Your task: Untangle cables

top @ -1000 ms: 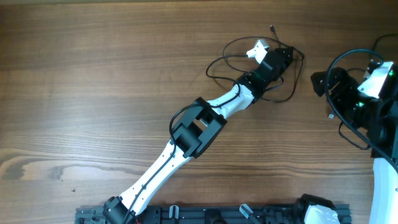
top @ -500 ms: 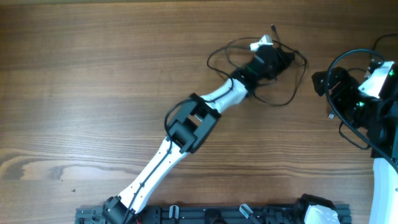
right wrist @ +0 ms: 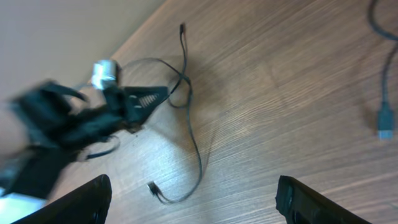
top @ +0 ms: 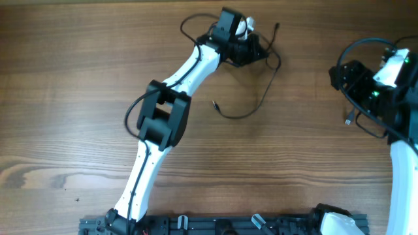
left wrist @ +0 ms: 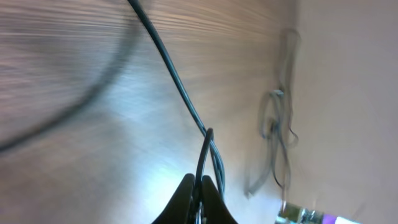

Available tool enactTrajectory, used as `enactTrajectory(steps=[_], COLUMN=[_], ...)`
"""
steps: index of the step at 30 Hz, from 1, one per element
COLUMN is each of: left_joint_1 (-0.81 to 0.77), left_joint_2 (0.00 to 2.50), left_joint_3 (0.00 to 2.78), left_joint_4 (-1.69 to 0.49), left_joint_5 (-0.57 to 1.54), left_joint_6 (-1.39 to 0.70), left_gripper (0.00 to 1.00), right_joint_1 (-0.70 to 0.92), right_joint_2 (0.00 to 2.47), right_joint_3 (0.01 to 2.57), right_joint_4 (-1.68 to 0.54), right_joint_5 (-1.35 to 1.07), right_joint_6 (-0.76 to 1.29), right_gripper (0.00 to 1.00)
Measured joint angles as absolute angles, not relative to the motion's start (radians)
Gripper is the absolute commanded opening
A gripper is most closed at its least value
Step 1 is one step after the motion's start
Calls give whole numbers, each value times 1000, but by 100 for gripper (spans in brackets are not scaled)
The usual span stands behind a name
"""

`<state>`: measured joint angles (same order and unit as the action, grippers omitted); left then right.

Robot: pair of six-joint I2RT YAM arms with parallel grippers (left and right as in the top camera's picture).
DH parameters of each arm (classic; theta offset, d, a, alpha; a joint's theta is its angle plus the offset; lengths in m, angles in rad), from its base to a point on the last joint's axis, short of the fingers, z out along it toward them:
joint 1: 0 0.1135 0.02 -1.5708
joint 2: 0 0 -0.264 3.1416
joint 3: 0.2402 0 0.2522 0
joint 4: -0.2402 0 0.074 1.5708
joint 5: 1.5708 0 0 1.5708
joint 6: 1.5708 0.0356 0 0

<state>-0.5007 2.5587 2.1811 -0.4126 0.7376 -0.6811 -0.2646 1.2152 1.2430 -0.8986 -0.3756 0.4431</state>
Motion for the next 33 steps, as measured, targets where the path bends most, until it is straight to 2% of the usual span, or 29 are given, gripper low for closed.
enactTrajectory(steps=[3, 6, 8, 15, 17, 19, 25, 33], left_joint_1=[-506, -506, -506, -506, -506, -506, -506, -506], left_joint_2=[2430, 2297, 2243, 2149, 2118, 2070, 1931, 1917], left_joint_3=[2181, 2182, 2182, 2182, 2182, 2181, 2182, 2181], left_joint_4=[-520, -596, -670, -823, -861, -904, -1030, -1092], left_joint_5=[743, 741, 726, 649, 611, 558, 429, 364], left_joint_6=[-602, -536, -506, -448, -437, -424, -390, -368], left_gripper=[4, 4, 4, 4, 4, 4, 4, 4], right_joint_1=[-265, -263, -242, 10, 53, 94, 130, 130], right_joint_2=[1278, 1326, 1334, 1341, 1346, 1357, 1371, 1383], right_joint_3=[1243, 1243, 1243, 1243, 1243, 1243, 1243, 1243], right_joint_4=[-881, -850, -801, -672, -645, -617, -550, -459], right_joint_5=[-408, -468, -514, -507, -482, -466, -455, -451], right_joint_6=[423, 402, 393, 426, 441, 456, 487, 513], right_gripper=[90, 99, 100, 93, 84, 82, 82, 81])
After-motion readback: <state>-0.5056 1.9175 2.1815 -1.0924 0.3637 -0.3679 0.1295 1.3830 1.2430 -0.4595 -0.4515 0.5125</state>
